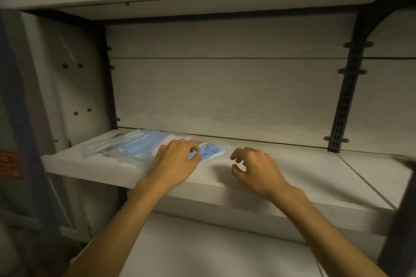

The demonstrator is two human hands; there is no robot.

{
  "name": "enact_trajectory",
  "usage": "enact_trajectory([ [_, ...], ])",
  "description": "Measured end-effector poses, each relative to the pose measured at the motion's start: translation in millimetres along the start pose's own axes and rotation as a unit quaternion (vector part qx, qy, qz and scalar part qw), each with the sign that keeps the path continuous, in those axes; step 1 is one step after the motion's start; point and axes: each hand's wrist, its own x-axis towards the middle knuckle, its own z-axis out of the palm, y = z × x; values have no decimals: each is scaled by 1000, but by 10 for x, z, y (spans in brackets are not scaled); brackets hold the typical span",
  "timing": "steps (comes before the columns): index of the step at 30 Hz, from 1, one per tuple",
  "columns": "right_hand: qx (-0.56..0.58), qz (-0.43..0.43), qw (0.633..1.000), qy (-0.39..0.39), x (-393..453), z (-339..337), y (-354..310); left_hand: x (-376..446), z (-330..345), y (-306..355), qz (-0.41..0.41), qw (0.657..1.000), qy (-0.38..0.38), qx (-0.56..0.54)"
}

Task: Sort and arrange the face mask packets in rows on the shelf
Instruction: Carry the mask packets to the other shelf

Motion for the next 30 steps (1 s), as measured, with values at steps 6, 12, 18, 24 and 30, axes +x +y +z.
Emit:
enact_trajectory([
  [6, -14, 40, 999, 5, 220, 163, -176, 252, -189, -1034, -115, 990, 10, 81],
  [12, -21, 73, 997, 7, 492, 358, -489, 475, -348, -2104, -183, 979, -13, 87],
  [18, -26, 84, 996, 1, 678, 598, -806, 453, -341, -2650, -194, 972, -110, 73],
  [24, -30, 124, 992, 5, 736, 744, -932, 442, -364, -2759, -139, 981, -89, 106],
  [30, -23, 158, 987, 31, 848, 831, -1033, 446, -446, -2781, -87, 992, -4, 93],
])
